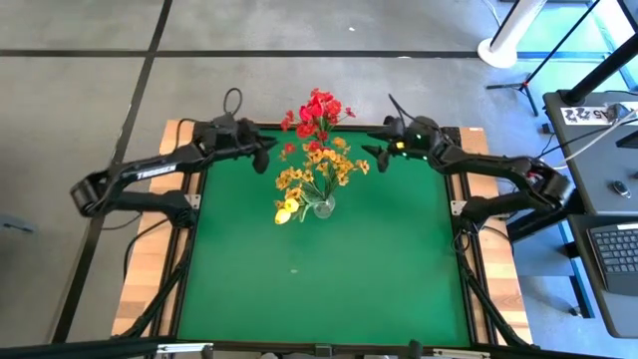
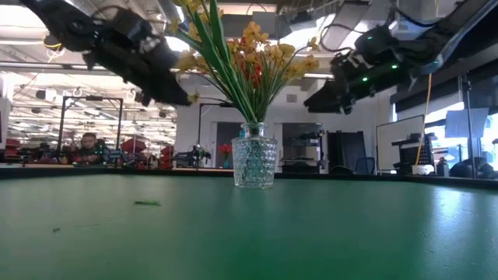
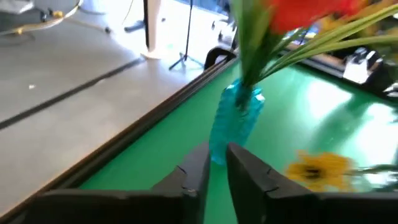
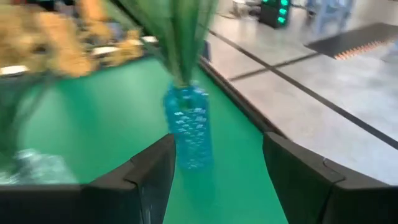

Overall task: Sort flowers into vase by color
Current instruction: Return to Home Position

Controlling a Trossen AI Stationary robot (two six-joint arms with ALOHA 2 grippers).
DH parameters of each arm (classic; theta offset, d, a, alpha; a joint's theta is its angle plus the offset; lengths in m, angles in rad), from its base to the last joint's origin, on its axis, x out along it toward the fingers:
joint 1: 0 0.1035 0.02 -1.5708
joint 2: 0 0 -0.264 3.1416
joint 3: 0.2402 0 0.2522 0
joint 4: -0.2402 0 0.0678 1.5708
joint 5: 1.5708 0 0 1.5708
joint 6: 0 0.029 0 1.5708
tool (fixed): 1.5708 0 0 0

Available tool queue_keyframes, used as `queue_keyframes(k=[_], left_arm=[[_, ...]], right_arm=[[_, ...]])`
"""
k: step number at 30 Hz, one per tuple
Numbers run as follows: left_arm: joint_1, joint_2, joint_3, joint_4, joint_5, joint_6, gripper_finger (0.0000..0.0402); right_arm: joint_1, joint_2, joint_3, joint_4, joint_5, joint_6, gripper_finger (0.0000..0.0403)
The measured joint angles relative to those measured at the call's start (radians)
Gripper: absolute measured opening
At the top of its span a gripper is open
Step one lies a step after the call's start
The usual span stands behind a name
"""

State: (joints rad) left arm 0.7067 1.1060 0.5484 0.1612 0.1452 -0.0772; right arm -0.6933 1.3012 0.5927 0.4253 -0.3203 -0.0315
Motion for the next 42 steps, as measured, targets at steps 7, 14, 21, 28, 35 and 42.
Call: queue_keyframes(k=[7,14,21,28,35,42], left_arm=[[-0.066,-0.215,-0.104,0.005,0.001,-0.08,0.0004],[-0.171,-0.413,-0.202,0.034,0.001,-0.146,0.0002],[-0.294,-0.583,-0.219,-0.05,-0.006,-0.157,0.0003],[-0.409,-0.755,-0.22,-0.129,-0.063,-0.157,0.0002],[-0.552,-0.826,-0.293,-0.113,-0.094,-0.149,0.0001],[-0.667,-0.854,-0.366,-0.099,-0.194,-0.166,0.0]], right_arm=[[0.056,-0.144,-0.129,0.066,0.04,0.055,0.0216],[0.279,-0.268,-0.181,0.093,0.155,0.0,0.0079],[0.488,-0.408,-0.182,-0.072,0.42,-0.059,0.0023],[0.59,-0.59,-0.226,-0.089,0.363,-0.11,0.0006],[0.602,-0.682,-0.481,0.251,0.217,-0.093,0.0006],[0.602,-0.732,-0.577,0.319,0.268,-0.007,0.0004]])
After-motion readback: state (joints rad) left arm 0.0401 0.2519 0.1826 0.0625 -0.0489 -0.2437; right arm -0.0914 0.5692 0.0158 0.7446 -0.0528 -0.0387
